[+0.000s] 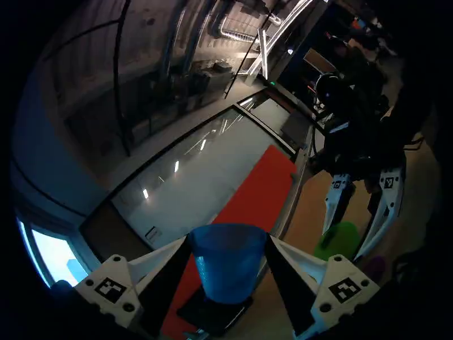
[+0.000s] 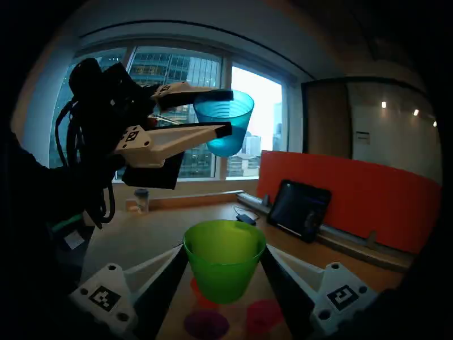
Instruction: Pour water
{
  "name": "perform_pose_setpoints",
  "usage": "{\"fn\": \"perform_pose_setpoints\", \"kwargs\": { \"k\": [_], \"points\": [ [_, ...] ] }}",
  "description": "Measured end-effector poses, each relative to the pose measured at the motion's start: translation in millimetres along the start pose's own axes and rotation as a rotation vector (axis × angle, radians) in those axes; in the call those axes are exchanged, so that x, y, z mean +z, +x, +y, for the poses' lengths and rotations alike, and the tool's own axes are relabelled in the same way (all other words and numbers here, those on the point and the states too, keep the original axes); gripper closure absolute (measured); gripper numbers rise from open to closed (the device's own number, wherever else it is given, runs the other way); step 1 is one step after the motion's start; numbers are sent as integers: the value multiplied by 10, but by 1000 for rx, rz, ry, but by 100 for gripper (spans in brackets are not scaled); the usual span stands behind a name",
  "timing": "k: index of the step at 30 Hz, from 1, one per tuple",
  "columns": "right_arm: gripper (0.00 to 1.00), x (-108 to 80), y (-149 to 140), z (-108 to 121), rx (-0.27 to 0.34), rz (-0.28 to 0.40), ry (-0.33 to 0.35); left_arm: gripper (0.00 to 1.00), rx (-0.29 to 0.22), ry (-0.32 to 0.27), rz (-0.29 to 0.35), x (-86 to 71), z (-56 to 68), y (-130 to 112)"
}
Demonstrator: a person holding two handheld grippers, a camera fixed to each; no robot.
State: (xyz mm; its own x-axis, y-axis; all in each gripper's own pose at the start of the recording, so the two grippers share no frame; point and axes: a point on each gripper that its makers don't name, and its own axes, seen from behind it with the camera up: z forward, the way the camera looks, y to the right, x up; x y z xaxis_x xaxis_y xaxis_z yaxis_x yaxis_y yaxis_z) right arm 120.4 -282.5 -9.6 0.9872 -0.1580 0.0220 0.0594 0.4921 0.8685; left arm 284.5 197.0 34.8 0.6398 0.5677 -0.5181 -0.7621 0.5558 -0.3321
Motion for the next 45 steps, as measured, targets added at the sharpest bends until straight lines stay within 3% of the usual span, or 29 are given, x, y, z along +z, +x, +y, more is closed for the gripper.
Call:
{"fn": "perform_pose_setpoints", "kwargs": {
  "k": [24, 45],
  "points": [
    [9, 96, -27, -69, 14, 8, 19, 11, 217, 16, 17, 73, -37, 173],
    [10, 66, -27, -62, 12, 8, 18, 11, 335, 7, 12, 110, 4, 248]
  ]
}}
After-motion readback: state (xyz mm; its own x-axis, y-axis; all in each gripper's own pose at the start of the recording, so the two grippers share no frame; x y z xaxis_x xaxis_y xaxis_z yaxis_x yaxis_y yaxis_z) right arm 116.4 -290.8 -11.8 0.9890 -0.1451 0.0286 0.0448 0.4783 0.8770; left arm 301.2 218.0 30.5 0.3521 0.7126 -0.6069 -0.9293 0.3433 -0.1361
